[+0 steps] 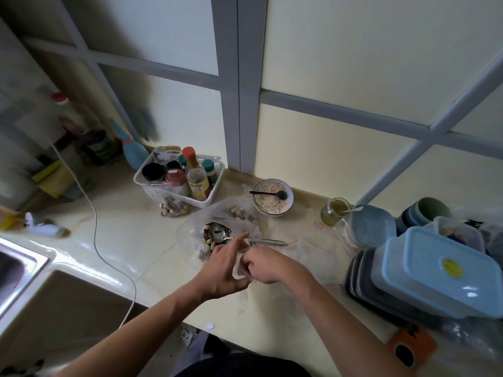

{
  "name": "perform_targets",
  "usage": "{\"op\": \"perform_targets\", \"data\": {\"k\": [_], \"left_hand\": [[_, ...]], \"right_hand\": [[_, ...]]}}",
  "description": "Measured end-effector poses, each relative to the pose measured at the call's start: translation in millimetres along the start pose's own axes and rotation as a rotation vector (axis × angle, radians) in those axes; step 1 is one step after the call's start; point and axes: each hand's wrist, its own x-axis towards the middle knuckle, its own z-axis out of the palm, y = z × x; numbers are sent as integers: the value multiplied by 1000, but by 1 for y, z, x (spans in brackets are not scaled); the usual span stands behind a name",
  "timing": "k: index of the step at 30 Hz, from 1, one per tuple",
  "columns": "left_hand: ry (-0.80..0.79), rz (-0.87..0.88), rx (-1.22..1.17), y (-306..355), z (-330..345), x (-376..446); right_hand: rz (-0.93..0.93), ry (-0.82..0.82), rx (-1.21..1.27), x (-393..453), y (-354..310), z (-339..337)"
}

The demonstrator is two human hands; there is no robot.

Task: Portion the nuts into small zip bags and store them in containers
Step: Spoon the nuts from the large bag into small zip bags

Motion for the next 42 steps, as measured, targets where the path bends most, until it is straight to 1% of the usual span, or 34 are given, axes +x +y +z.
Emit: {"op": "perform_targets", "data": {"k": [1, 2, 4, 6, 8, 12, 15, 18, 22, 23, 25, 27, 28, 29, 30, 31, 32, 33, 37, 39, 41, 42], "left_hand": [[-10, 20, 4, 1, 2, 0], [-13, 27, -6, 3, 2, 1], [5, 20, -49, 5, 0, 3], [9, 31, -74, 5, -3, 3], [-7, 43, -92, 5, -5, 2], [-51, 32, -126, 5, -1, 0], [-66, -2, -142, 5, 1, -1], [-70, -52, -171, 3, 0, -3], [-88, -102, -163, -8, -1, -5], [-100, -112, -149, -12, 0, -6], [-117, -173, -153, -19, 2, -8], [-121, -249, -161, -26, -1, -12], [-130, -280, -148, -29, -3, -13], [-139, -297, -132, -32, -4, -15], [-149, -297, -100, -35, -6, -17], [-153, -278, -54, -38, -8, -19], [-161, -252, -2, -40, -11, -19], [-170, -226, 45, -43, -13, -19], [-230, -167, 234, -51, -27, -14], [-304, -174, 372, -55, -33, -12], [-406, -215, 513, -61, -35, -11], [-451, -237, 562, -63, -37, -11]], "right_hand": [[-32, -12, -39, -1, -3, 2], [-70, 11, -41, -3, -5, 3], [-141, 88, 6, -6, -7, 7], [-160, 103, 67, -8, -6, 9], [-127, 63, 78, -11, -5, 9], [10, -60, -26, -11, -14, 8], [49, -139, -48, -8, -19, 9], [27, -199, 73, -12, -17, 5], [16, -262, 478, -13, -3, 15], [2, -238, 563, -9, 2, 20], [-11, -101, 723, 2, 12, 29], [56, 136, 904, 16, 22, 34], [137, 289, 912, 26, 29, 36], [234, 428, 848, 34, 37, 37], [340, 532, 730, 42, 47, 37], [422, 587, 600, 49, 58, 38], [463, 587, 484, 56, 69, 40], [465, 553, 376, 62, 80, 43], [382, 327, -189, 76, 102, 60], [409, 326, -324, 74, 99, 64], [439, 364, -397, 74, 93, 62], [442, 350, -402, 74, 89, 61]]}}
